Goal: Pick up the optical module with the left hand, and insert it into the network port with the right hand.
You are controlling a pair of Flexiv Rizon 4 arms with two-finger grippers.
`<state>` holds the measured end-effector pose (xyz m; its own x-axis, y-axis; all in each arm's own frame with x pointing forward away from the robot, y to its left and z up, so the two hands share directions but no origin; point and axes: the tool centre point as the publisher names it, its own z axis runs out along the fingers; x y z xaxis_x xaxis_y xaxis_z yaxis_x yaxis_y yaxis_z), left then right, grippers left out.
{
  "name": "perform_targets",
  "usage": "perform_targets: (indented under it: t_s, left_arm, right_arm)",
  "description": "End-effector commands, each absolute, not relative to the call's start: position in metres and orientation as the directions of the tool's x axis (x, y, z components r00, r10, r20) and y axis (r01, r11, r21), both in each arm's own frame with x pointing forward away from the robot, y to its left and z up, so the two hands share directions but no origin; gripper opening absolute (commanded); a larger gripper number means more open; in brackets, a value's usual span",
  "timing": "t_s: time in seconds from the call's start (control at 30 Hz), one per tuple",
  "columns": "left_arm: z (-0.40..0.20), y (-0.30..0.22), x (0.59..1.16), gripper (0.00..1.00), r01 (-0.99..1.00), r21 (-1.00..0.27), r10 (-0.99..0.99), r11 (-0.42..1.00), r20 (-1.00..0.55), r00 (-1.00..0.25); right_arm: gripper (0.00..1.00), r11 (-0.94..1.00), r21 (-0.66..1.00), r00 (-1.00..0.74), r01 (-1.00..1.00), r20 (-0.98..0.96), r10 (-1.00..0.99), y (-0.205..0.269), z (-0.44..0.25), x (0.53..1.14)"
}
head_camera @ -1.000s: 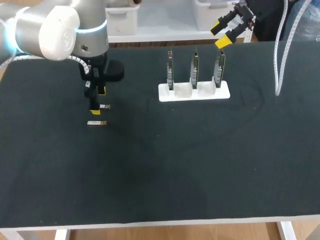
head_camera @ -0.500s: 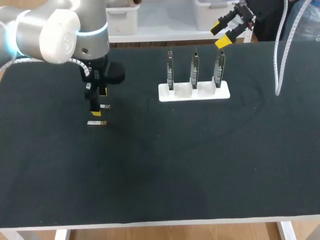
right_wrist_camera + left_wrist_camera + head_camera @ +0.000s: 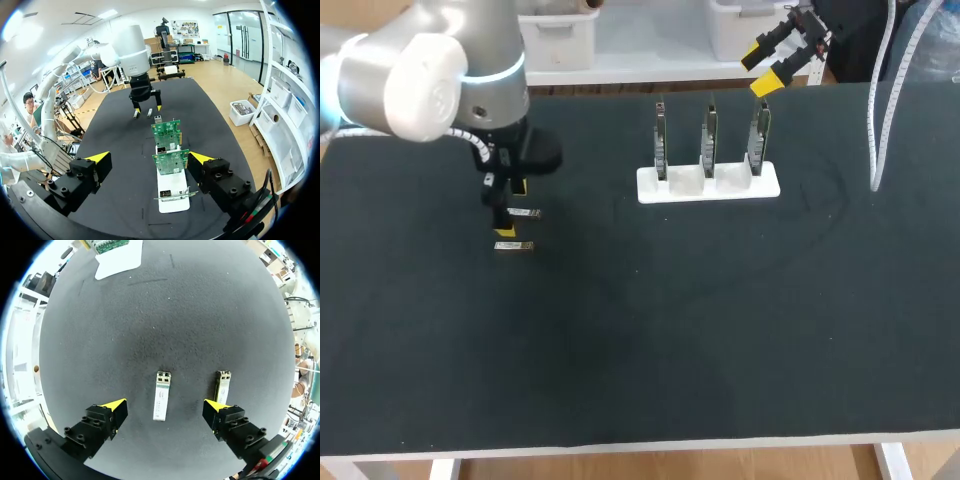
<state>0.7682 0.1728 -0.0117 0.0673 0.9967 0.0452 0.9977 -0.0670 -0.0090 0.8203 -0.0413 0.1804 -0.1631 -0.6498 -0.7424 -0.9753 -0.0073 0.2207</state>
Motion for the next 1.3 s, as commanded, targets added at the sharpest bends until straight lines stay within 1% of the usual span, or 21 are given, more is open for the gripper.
perform_targets:
  t_s: [0.03,1.13,1.17,1.2,1.23,1.27,1.3]
  left_arm:
    - [-0.012,0.173,0.769,1.0,0.998,-0.012,0.997,-0.066,0.047,0.067]
    - [-0.018,0.17,0.779,1.0,0.997,-0.025,0.996,-0.067,0.051,0.068]
    - [-0.018,0.17,0.779,0.51,0.997,-0.024,0.996,-0.068,0.052,0.069]
    - [-0.018,0.17,0.779,0.4,0.997,-0.024,0.996,-0.068,0.053,0.069]
    - [-0.018,0.17,0.779,0.18,0.997,-0.025,0.996,-0.068,0.053,0.07]
    - [-0.019,0.17,0.779,0.02,0.997,-0.025,0.996,-0.07,0.054,0.071]
    - [-0.019,0.17,0.78,0.0,0.997,-0.026,0.996,-0.071,0.056,0.072]
  right_arm:
    - [1.0,-0.139,0.329,-0.163,-0.934,-0.74,-0.652,-0.041,0.181,0.829]
    - [1.0,-0.139,0.329,-0.163,-0.934,-0.74,-0.652,-0.041,0.181,0.829]
    - [1.0,-0.139,0.329,-0.163,-0.934,-0.74,-0.652,-0.041,0.181,0.829]
    - [1.0,-0.139,0.329,-0.163,-0.934,-0.74,-0.652,-0.041,0.181,0.829]
    - [1.0,-0.139,0.329,-0.163,-0.934,-0.74,-0.652,-0.041,0.181,0.829]
    - [1.0,-0.139,0.329,-0.163,-0.934,-0.74,-0.652,-0.041,0.181,0.829]
    - [1.0,-0.139,0.329,-0.163,-0.934,-0.74,-0.652,-0.041,0.181,0.829]
